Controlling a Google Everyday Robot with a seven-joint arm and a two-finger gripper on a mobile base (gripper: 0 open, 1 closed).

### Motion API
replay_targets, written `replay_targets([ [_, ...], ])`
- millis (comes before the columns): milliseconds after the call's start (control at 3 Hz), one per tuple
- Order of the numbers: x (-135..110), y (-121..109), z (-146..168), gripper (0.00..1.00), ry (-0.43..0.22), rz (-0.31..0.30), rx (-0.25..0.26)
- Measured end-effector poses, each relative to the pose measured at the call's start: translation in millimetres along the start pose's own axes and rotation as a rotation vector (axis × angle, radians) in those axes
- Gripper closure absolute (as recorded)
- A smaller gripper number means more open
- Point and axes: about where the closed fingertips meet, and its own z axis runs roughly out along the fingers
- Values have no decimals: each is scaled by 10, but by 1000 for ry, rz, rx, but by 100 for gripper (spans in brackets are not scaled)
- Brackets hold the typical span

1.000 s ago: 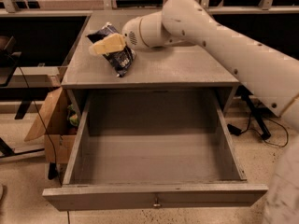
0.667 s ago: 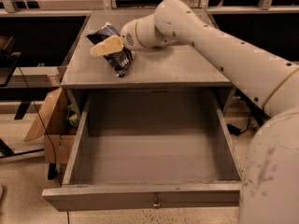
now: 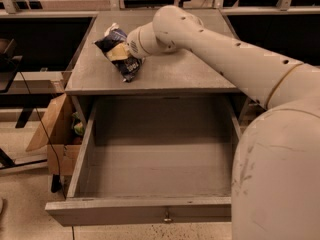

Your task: Place blue chip bag into top drawer

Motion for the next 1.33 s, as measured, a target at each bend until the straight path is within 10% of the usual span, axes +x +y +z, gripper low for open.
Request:
replay_targets([
  [667,69,82,-377,89,-26,-3,62],
  [1333,294,411,-1277,100,-65,-21,67],
])
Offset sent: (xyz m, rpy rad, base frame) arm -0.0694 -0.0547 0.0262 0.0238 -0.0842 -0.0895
